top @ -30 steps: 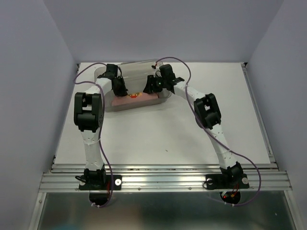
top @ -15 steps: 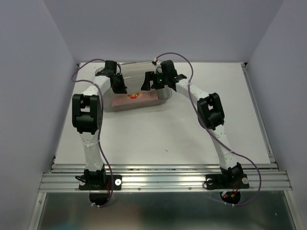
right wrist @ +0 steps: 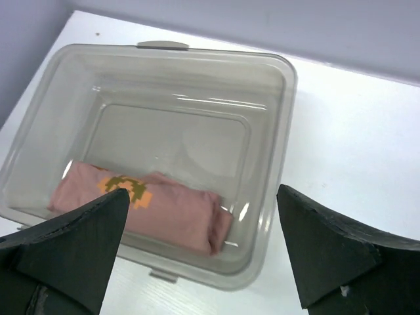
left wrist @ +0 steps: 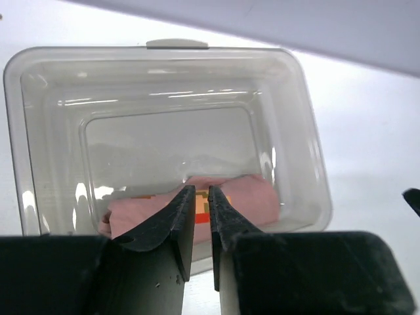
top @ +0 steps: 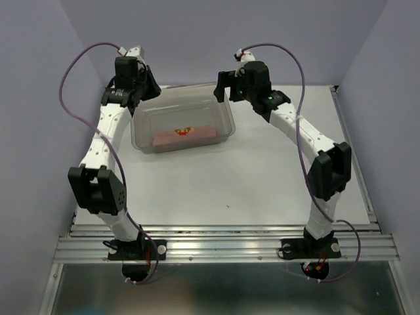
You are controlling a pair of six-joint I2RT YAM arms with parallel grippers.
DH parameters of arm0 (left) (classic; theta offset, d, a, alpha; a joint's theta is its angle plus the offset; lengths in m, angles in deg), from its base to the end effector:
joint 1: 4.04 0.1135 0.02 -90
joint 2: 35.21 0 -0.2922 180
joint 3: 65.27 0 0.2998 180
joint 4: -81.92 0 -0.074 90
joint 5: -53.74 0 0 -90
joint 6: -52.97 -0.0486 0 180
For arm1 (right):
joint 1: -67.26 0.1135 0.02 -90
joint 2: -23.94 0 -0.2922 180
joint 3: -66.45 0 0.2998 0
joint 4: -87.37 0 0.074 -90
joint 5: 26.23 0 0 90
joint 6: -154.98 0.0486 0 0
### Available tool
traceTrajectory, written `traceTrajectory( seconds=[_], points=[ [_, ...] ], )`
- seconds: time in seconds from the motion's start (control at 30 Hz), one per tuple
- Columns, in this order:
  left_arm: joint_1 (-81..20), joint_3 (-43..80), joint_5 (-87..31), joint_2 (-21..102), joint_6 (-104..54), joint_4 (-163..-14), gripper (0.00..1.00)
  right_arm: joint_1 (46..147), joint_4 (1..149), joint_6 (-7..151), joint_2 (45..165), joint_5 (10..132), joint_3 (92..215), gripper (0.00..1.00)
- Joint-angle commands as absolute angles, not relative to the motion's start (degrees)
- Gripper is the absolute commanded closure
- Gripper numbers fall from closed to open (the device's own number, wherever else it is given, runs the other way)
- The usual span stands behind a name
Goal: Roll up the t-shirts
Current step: Reset both arms
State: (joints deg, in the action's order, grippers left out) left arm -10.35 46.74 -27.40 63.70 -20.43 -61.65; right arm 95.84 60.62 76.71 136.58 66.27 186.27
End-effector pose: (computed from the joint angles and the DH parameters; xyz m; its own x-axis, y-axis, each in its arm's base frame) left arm 0.4656 -0.0590 0.4218 -0.4484 -0.2344 -0.8625 0.1263 0.9387 -0.3208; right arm 0.4779 0.2628 0.3796 -0.3925 0.0175 -0.9196 -0.4435 0.8723 0.2059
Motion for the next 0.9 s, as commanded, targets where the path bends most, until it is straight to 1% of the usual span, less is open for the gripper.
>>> traceTrajectory(
  seconds=[0.0, 0.03, 0.1, 0.13, 0.17, 0.2, 0.23, 0.27, 0.4, 0.53, 0.63, 0.73, 0.87],
  points=[
    [-10.63, 38.58, -26.51, 52.61, -20.68, -67.35, 0.74, 95.82, 60.18, 74.47, 126.00, 46.95, 175.23, 0.00],
    [-10.81, 36.47, -26.07, 48.67, -20.86, -68.42, 0.73, 95.82, 60.27, 74.65, 124.15, 45.07, 169.90, 0.00],
    [-10.99, 29.97, -24.40, 44.52, -21.12, -71.92, 0.73, 95.82, 60.62, 74.57, 118.72, 41.21, 164.51, 0.00],
    [-11.25, 27.42, -23.78, 40.41, -21.30, -73.25, 0.73, 95.82, 60.53, 74.83, 116.86, 39.96, 159.35, 0.00],
    [-11.25, 22.96, -23.26, 38.37, -21.21, -74.57, 0.71, 95.82, 60.70, 74.74, 115.19, 39.34, 156.77, 0.00],
    [-11.34, 21.09, -22.99, 35.05, -21.21, -75.97, 0.70, 95.82, 60.71, 74.91, 111.95, 37.77, 154.40, 0.00],
    [-11.34, 19.33, -22.90, 35.01, -21.04, -76.33, 0.69, 95.82, 60.62, 75.26, 110.44, 37.23, 152.11, 0.00],
    [-11.42, 16.87, -22.64, 32.49, -20.86, -76.16, 0.69, 95.82, 60.71, 75.96, 108.95, 36.53, 147.74, 0.00],
    [-11.60, 11.85, -22.02, 27.64, -20.34, -74.15, 0.69, 95.82, 60.62, 80.44, 102.09, 37.83, 138.41, 0.00],
    [-11.95, 6.40, -22.46, 23.43, -20.07, -73.17, 0.69, 95.82, 61.32, 86.32, 96.98, 40.21, 131.10, 0.00],
    [-12.13, 1.40, -23.60, 19.21, -19.54, -73.61, 0.68, 95.82, 61.23, 88.79, 94.00, 38.90, 127.32, 0.00],
    [-12.13, -1.42, -24.57, 15.52, -19.10, -74.31, 0.66, 95.82, 61.23, 89.94, 92.32, 37.15, 124.59, 0.00],
    [-12.13, -2.49, -24.92, 13.83, -18.66, -74.40, 0.66, 95.82, 61.50, 90.47, 89.69, 35.65, 122.21, 0.00]
  ],
)
